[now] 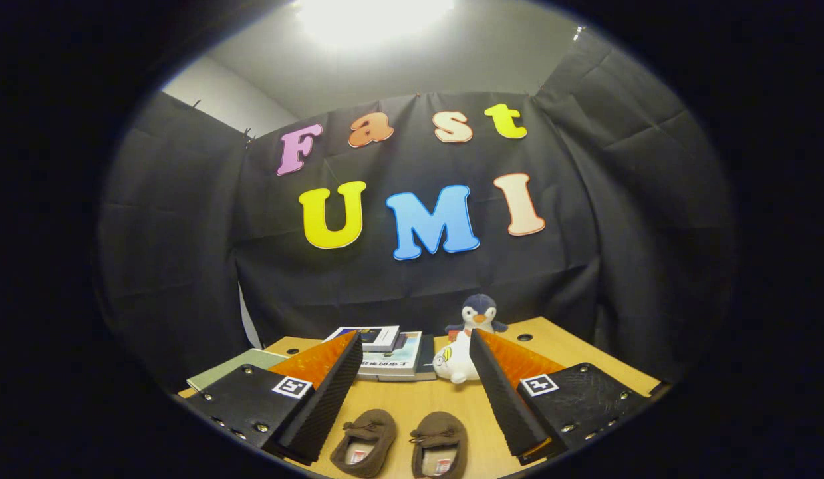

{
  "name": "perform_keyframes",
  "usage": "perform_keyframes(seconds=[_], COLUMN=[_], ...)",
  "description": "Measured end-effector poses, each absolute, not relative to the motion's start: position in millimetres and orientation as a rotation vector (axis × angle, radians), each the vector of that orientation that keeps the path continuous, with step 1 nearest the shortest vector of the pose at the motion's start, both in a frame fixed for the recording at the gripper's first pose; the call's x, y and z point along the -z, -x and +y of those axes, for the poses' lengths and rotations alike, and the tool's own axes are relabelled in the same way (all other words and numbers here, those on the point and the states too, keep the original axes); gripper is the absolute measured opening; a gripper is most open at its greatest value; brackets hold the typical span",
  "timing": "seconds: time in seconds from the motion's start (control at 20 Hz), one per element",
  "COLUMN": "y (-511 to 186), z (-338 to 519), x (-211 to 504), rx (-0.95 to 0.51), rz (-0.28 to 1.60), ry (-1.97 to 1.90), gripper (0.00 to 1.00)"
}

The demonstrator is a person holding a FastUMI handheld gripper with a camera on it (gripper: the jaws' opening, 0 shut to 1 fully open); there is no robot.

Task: Open the storage box then place both shoes into the box .Put the left shoe in first, then the right shoe, with the right side of both shoes facing outward in a uniform manner.

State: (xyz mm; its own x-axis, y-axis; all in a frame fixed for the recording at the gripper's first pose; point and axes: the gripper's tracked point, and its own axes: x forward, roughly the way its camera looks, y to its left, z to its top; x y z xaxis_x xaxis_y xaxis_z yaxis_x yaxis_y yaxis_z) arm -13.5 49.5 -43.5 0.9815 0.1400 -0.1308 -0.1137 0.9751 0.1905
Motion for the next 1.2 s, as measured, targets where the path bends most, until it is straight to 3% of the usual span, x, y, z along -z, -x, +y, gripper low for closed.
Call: perform_keyframes(seconds=[0.4,1.2], y=[29.0,64.2], z=[121.9,220.6], x=[96.0,176.8], rx=[-0.296,-0.428], rz=[0.37,0.781], ry=[-0.456,-1.16], gripper=[0.99,0.96])
